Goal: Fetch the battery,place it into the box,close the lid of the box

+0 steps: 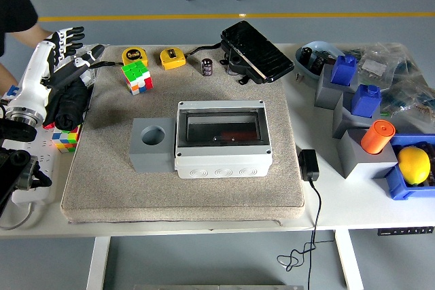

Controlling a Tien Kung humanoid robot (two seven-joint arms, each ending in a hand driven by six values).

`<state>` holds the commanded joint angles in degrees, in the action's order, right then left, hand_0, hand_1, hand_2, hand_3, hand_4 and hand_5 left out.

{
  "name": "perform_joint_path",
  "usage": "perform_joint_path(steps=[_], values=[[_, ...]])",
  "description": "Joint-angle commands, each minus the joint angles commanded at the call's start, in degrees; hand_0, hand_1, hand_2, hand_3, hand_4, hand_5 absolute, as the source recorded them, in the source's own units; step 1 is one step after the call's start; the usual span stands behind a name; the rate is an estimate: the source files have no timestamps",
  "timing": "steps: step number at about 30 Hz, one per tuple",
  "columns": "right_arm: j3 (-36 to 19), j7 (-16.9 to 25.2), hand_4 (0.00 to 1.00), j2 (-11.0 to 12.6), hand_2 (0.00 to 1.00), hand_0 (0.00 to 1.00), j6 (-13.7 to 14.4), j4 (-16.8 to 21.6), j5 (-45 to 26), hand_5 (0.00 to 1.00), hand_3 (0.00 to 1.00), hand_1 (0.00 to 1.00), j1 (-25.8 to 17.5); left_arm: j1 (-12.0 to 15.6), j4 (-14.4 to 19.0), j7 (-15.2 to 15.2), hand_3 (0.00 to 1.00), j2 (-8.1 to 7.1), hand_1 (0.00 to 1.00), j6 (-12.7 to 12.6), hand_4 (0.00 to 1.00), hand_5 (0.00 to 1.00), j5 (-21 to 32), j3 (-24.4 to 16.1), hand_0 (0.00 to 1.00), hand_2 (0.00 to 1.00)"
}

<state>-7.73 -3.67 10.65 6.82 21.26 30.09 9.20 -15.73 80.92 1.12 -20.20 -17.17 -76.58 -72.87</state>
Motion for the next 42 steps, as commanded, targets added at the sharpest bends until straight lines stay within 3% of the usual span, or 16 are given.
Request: perform_joint_path(steps=[5,6,11,12,26,33,42], values=[[-0.15,-0.01,0.926,0.14,0.607,0.602,0.05,-0.09,0.03,0.456,0.546,0.625,0.04,-0.04,0.59,-0.10,0.721,0.36,0.733,-0.32,0.997,0.553,-1.44,-0.89,0.730,0.738],[-0.14,-0.01,0.926,0.16,0.607,0.603,0.05,-0.11,0.03,0.457,0.546,0.625,0.04,0.00,0.60,0.06,0.633,0.42,0.674,-0.30,0.986,0.541,-1.34,-1.21,0.651,0.679],[-0.20,-0.03,0.926,0.14,0.607,0.603,0.05,-0.08,0.09,0.457,0.546,0.625,0.07,0.29,0.37,-0.09,0.633,0.75,0.674,-0.90,0.986,0.541,1.45,-3.52,0.651,0.679],[-0.21,-0.04,0.927,0.13,0.607,0.605,0.04,-0.06,0.10,0.458,0.546,0.625,0.07,0.30,0.34,-0.19,0.617,0.74,0.639,-1.05,0.970,0.519,1.41,-3.86,0.572,0.630],[-0.20,-0.31,0.927,0.23,0.606,0.604,-0.06,-0.18,0.18,0.459,0.547,0.627,0.29,0.50,0.18,0.10,0.607,0.34,0.616,-0.86,0.961,0.503,0.46,-7.31,0.528,0.592],[0.26,-0.44,0.926,0.28,0.607,0.603,-0.14,-0.25,0.20,0.461,0.546,0.628,0.38,0.42,0.13,0.69,0.604,0.74,0.603,-0.30,0.959,0.506,0.06,-7.88,0.523,0.585],[0.14,-0.45,0.926,0.51,0.606,0.603,-0.13,-0.22,0.39,0.462,0.547,0.629,0.78,0.61,0.27,0.75,0.597,0.19,0.590,-0.16,0.927,0.469,0.18,-7.51,0.507,0.578]])
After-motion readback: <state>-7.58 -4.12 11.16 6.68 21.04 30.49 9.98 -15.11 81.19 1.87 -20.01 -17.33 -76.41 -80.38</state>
